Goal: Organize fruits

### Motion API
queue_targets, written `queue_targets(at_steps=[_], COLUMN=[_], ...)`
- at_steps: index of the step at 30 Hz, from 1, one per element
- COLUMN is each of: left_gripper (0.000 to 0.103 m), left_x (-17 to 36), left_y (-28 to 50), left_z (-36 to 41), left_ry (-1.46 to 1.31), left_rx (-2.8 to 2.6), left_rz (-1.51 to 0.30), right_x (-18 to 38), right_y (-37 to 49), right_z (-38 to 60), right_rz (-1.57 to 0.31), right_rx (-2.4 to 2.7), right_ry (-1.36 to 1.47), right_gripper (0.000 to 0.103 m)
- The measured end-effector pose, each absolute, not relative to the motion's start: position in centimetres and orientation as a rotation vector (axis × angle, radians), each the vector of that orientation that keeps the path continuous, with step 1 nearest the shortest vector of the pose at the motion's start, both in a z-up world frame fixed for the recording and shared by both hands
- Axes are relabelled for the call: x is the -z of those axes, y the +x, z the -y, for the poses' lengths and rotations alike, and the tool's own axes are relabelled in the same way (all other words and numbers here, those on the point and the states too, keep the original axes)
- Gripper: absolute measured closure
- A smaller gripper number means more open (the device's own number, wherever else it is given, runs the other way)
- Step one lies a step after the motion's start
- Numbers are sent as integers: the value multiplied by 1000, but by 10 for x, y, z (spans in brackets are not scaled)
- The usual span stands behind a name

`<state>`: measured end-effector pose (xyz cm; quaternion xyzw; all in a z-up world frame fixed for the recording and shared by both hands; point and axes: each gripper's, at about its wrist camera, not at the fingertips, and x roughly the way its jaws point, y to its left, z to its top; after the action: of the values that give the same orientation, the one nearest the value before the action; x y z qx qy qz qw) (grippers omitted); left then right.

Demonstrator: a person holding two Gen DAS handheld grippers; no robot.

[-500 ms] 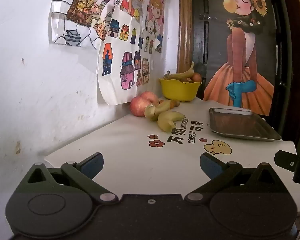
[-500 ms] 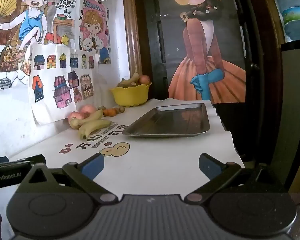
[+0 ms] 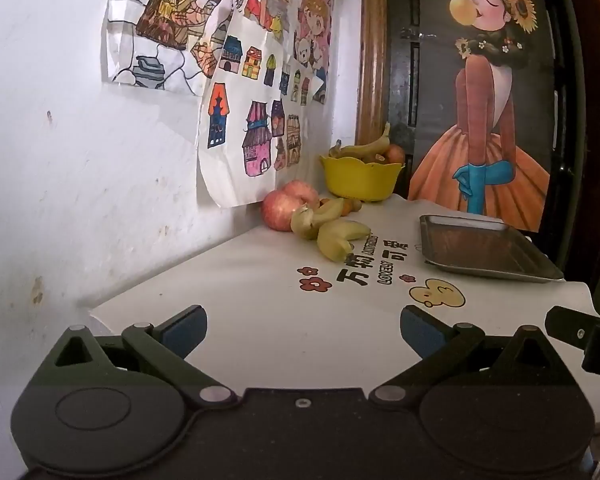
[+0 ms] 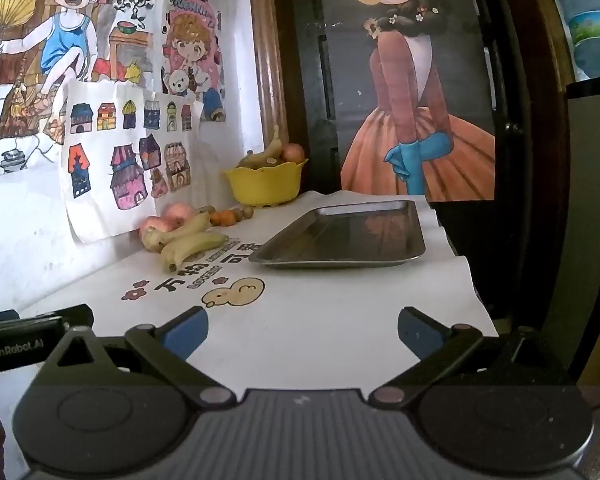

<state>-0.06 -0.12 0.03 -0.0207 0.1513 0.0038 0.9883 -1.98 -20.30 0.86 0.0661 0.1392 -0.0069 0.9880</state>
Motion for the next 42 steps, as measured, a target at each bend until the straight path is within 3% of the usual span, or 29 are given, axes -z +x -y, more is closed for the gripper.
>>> queue_targets(at_steps=[42], left_gripper=[1], left_x=[0], left_y=[0], left_z=[0], left_ry=[-49], left_rx=[-5], left_rz=[-312], right_x=[-6], right_y=[-17], right_z=[200], right_rz=[-292], right_rx=[12], right_ry=[134], right_gripper=[0])
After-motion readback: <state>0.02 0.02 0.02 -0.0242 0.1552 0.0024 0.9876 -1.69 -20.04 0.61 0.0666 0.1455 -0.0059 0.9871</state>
